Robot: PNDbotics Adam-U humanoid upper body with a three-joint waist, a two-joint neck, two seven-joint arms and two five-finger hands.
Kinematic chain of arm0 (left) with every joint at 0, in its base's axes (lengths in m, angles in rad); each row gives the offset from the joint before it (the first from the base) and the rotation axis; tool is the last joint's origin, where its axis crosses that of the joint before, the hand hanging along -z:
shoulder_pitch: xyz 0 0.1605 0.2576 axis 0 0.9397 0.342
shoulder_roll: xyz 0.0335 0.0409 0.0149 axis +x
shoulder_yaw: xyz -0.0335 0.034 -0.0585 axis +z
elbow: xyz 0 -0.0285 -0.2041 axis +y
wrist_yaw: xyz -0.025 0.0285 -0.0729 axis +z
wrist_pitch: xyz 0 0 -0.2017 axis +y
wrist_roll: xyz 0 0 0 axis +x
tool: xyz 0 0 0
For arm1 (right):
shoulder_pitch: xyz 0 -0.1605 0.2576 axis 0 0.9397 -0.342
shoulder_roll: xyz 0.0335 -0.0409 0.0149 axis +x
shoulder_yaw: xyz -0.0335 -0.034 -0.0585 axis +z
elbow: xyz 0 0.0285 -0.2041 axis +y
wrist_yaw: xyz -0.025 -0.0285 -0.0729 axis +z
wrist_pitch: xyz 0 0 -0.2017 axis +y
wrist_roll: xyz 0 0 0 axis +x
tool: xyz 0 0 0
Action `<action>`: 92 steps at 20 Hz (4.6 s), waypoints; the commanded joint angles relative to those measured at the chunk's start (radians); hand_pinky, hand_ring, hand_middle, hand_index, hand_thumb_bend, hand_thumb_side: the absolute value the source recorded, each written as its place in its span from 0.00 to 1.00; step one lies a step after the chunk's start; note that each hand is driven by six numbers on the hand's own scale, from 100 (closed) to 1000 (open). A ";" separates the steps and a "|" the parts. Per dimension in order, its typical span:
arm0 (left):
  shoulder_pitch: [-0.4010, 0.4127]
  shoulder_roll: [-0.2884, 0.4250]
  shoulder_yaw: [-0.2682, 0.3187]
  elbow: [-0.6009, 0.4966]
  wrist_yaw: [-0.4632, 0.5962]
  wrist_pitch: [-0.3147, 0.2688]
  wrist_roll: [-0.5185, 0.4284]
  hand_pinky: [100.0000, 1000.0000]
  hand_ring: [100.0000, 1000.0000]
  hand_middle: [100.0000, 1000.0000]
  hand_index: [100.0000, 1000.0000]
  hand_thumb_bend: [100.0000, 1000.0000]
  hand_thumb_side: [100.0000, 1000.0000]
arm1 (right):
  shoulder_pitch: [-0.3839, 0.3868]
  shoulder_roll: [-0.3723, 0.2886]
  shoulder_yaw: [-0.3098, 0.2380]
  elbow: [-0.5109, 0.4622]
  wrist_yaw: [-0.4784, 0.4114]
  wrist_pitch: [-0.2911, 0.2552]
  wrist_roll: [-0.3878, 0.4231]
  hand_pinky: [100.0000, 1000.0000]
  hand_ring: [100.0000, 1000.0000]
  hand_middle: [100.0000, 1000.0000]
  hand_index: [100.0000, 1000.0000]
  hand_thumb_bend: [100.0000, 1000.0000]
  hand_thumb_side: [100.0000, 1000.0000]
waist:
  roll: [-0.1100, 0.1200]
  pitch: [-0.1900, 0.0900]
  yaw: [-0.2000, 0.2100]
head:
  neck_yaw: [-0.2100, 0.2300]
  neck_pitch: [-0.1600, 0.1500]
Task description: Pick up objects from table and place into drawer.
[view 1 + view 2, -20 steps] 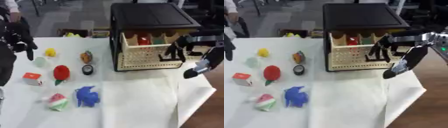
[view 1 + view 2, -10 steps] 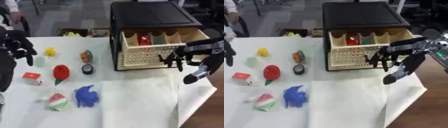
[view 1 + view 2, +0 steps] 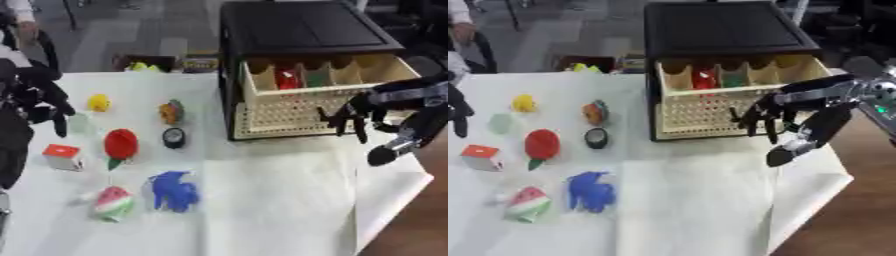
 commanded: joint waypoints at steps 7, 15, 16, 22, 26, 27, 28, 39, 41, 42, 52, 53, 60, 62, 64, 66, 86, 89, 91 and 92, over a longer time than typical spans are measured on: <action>-0.001 -0.005 0.006 -0.018 -0.011 0.008 -0.014 0.18 0.39 0.40 0.63 0.00 0.92 | -0.016 -0.031 -0.059 -0.036 0.056 -0.065 -0.117 0.05 0.57 0.75 0.89 0.70 0.74 | -0.002 -0.013 -0.002 | -0.001 -0.024; 0.002 -0.008 0.004 -0.018 -0.009 0.007 -0.038 0.18 0.39 0.40 0.63 0.00 0.92 | -0.016 -0.040 -0.087 -0.070 0.088 -0.103 -0.192 0.04 0.58 0.76 0.89 0.72 0.80 | -0.003 -0.015 0.000 | -0.004 -0.026; 0.002 -0.008 0.004 -0.018 -0.009 0.007 -0.041 0.18 0.39 0.40 0.63 0.00 0.93 | -0.016 -0.040 -0.090 -0.073 0.090 -0.106 -0.198 0.04 0.58 0.76 0.89 0.73 0.81 | -0.003 -0.015 0.001 | -0.004 -0.026; 0.004 -0.009 0.005 -0.018 -0.009 0.007 -0.051 0.18 0.39 0.40 0.63 0.00 0.93 | -0.004 -0.049 -0.108 -0.101 0.083 -0.114 -0.224 0.00 0.55 0.72 0.87 0.72 0.82 | -0.003 -0.015 -0.001 | -0.002 -0.026; 0.006 -0.009 0.006 -0.018 -0.012 0.010 -0.057 0.18 0.39 0.40 0.63 0.00 0.93 | 0.020 -0.064 -0.126 -0.133 0.044 -0.111 -0.241 0.00 0.49 0.62 0.75 0.68 0.81 | -0.005 -0.017 -0.005 | 0.004 -0.021; 0.006 -0.009 0.006 -0.018 -0.013 0.010 -0.059 0.18 0.39 0.40 0.63 0.00 0.93 | 0.028 -0.069 -0.129 -0.142 0.031 -0.107 -0.249 0.00 0.48 0.61 0.73 0.66 0.81 | -0.005 -0.018 -0.007 | 0.006 -0.020; 0.006 -0.009 0.007 -0.018 -0.013 0.011 -0.060 0.18 0.39 0.40 0.63 0.00 0.93 | 0.037 -0.074 -0.132 -0.152 0.016 -0.100 -0.255 0.00 0.46 0.58 0.71 0.65 0.80 | -0.006 -0.019 -0.009 | 0.008 -0.019; 0.015 -0.003 0.011 -0.018 -0.012 0.017 -0.063 0.19 0.39 0.40 0.63 0.00 0.93 | 0.115 -0.107 -0.108 -0.210 -0.085 -0.021 -0.150 0.00 0.43 0.57 0.70 0.61 0.62 | -0.013 -0.027 -0.035 | 0.020 -0.008; 0.015 -0.004 0.012 -0.018 -0.011 0.018 -0.066 0.19 0.39 0.40 0.63 0.00 0.93 | 0.122 -0.101 -0.096 -0.208 -0.094 -0.005 -0.113 0.00 0.43 0.58 0.71 0.59 0.57 | -0.013 -0.027 -0.036 | 0.020 -0.009; 0.015 -0.004 0.012 -0.018 -0.012 0.018 -0.067 0.19 0.39 0.40 0.63 0.00 0.93 | 0.124 -0.099 -0.090 -0.206 -0.097 0.004 -0.093 0.00 0.43 0.58 0.73 0.60 0.49 | -0.013 -0.027 -0.036 | 0.020 -0.009; 0.019 -0.010 0.013 -0.018 -0.013 0.021 -0.075 0.19 0.39 0.40 0.63 0.00 0.93 | 0.120 -0.053 -0.032 -0.176 -0.099 0.102 0.038 0.00 0.47 0.65 0.83 0.47 0.41 | -0.010 -0.025 -0.032 | 0.013 -0.006; 0.019 -0.011 0.013 -0.018 -0.013 0.021 -0.076 0.19 0.39 0.40 0.63 0.00 0.93 | 0.116 -0.048 -0.026 -0.172 -0.094 0.111 0.039 0.00 0.48 0.66 0.84 0.42 0.41 | -0.009 -0.024 -0.031 | 0.013 -0.005; 0.021 -0.016 0.013 -0.018 -0.015 0.015 -0.081 0.19 0.39 0.40 0.63 0.00 0.94 | 0.086 -0.018 0.008 -0.143 -0.060 0.144 0.040 0.00 0.48 0.67 0.87 0.38 0.39 | 0.000 -0.016 -0.015 | 0.008 0.001; 0.021 -0.018 0.013 -0.018 -0.017 0.014 -0.084 0.19 0.40 0.40 0.63 0.00 0.94 | 0.076 -0.012 0.015 -0.133 -0.053 0.147 0.040 0.00 0.49 0.68 0.89 0.38 0.39 | 0.003 -0.012 -0.011 | 0.006 0.000; 0.022 -0.020 0.013 -0.018 -0.020 0.014 -0.086 0.19 0.40 0.40 0.63 0.00 0.94 | 0.066 -0.007 0.018 -0.122 -0.043 0.151 0.040 0.00 0.49 0.68 0.89 0.39 0.40 | 0.005 -0.008 -0.008 | 0.004 -0.004; 0.023 -0.022 0.012 -0.018 -0.023 0.013 -0.089 0.19 0.40 0.40 0.63 0.00 0.94 | 0.054 -0.001 0.020 -0.111 -0.032 0.152 0.040 0.01 0.49 0.68 0.89 0.41 0.41 | 0.007 -0.004 -0.003 | 0.001 -0.009; 0.019 -0.039 0.010 -0.018 -0.038 0.018 -0.111 0.20 0.40 0.40 0.63 0.00 0.96 | -0.038 0.036 0.032 0.006 0.032 0.125 0.040 0.02 0.49 0.67 0.88 0.42 0.43 | 0.006 0.021 0.026 | -0.017 -0.045; 0.018 -0.039 0.010 -0.018 -0.039 0.018 -0.113 0.20 0.40 0.40 0.63 0.00 0.96 | -0.047 0.039 0.030 0.015 0.038 0.122 0.040 0.02 0.49 0.67 0.88 0.43 0.45 | 0.005 0.024 0.029 | -0.018 -0.048; 0.018 -0.040 0.010 -0.018 -0.039 0.018 -0.115 0.20 0.40 0.40 0.63 0.00 0.96 | -0.054 0.042 0.026 0.023 0.044 0.118 0.040 0.01 0.49 0.67 0.88 0.44 0.45 | 0.005 0.025 0.031 | -0.019 -0.051; 0.018 -0.040 0.010 -0.018 -0.039 0.019 -0.115 0.20 0.40 0.40 0.63 0.00 0.96 | -0.058 0.044 0.024 0.029 0.047 0.117 0.040 0.01 0.49 0.67 0.88 0.44 0.46 | 0.005 0.025 0.032 | -0.019 -0.053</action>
